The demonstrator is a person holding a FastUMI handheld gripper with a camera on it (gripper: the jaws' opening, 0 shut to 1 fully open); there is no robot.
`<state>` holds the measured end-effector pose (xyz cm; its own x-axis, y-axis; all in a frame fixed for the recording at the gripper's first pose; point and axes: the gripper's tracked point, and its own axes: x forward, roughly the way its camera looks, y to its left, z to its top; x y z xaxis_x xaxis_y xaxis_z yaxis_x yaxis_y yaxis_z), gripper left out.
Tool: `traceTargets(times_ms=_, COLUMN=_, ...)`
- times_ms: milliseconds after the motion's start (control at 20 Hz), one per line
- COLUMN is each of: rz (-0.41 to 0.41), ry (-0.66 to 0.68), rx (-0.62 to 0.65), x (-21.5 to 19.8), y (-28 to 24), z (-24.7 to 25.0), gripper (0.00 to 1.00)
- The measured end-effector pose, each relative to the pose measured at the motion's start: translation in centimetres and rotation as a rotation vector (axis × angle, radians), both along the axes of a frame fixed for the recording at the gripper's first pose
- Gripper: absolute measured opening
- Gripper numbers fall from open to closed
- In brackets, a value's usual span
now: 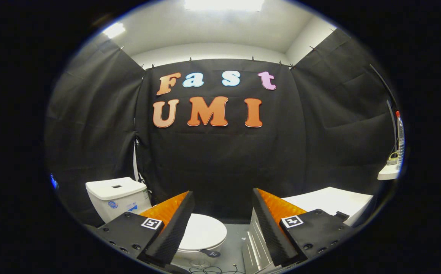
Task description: Open the toilet lid.
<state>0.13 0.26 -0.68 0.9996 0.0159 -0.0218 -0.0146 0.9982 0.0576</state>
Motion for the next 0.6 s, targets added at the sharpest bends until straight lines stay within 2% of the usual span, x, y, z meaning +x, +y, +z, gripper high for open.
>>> traceTargets(times_ms=150, rz=0.004, ry=0.034, rx=0.033, x=0.2, y=0.2, z=-1.0, gripper=0.98)
traceTargets(times_ms=600, rz=-0.069, ry=0.184, rx=0.200, x=1.9, y=-2.0, z=-5.8, gripper=0.97)
